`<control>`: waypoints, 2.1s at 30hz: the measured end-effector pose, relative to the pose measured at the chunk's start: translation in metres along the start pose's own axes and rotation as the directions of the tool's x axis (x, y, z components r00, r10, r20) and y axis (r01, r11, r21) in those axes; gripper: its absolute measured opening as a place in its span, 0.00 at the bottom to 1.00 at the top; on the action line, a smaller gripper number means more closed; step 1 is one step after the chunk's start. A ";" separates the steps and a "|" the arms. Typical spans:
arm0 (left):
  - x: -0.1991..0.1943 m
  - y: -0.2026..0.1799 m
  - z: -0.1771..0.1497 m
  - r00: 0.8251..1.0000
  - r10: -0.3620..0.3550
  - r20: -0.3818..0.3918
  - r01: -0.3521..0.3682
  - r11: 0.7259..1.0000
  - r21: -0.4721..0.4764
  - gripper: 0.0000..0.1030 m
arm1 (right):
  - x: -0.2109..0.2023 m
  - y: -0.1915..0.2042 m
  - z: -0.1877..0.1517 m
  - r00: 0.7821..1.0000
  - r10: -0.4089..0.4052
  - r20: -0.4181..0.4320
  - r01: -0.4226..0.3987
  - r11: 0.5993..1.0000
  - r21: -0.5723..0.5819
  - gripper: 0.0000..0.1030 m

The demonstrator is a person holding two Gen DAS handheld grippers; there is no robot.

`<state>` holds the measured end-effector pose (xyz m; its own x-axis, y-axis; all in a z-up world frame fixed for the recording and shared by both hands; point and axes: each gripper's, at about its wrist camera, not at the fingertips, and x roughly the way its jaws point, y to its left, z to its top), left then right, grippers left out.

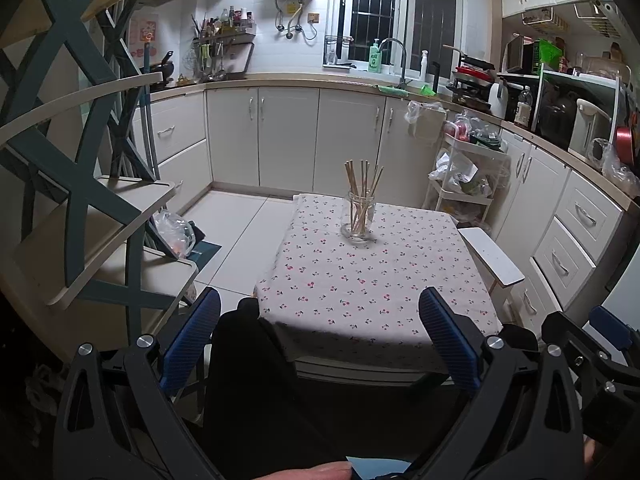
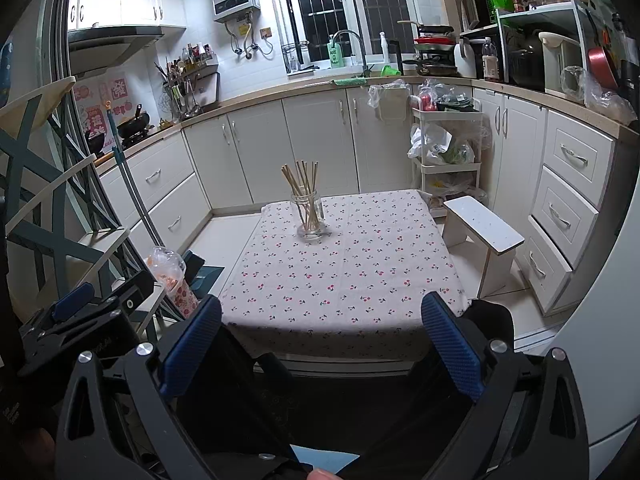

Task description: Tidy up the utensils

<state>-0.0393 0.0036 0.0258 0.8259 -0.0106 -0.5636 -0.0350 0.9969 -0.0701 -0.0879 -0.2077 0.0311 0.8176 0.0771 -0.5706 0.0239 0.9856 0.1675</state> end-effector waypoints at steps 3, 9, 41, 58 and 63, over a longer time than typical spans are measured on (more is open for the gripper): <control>0.000 0.000 0.000 1.000 0.000 0.001 0.000 1.000 0.001 0.93 | 0.000 0.001 0.000 1.000 0.000 0.001 0.000 1.000 0.000 0.93; 0.001 0.000 0.000 1.000 0.000 -0.007 0.000 1.000 0.000 0.93 | 0.000 0.000 0.000 1.000 -0.001 0.002 0.001 1.000 0.000 0.93; 0.002 -0.006 -0.006 1.000 0.027 -0.011 -0.026 0.998 0.053 0.93 | 0.000 0.000 0.000 1.000 -0.001 -0.001 0.001 1.000 0.000 0.93; 0.003 -0.006 -0.006 1.000 0.028 -0.012 -0.028 0.998 0.052 0.93 | -0.001 0.000 0.001 1.000 -0.001 0.000 0.001 1.000 -0.001 0.93; 0.003 -0.006 -0.006 1.000 0.028 -0.011 -0.027 0.998 0.052 0.93 | -0.001 0.000 0.001 1.000 -0.001 0.000 0.001 1.000 0.000 0.93</control>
<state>-0.0402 -0.0031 0.0198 0.8183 0.0164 -0.5745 -0.0286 0.9995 -0.0122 -0.0880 -0.2082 0.0322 0.8175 0.0760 -0.5709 0.0247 0.9857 0.1667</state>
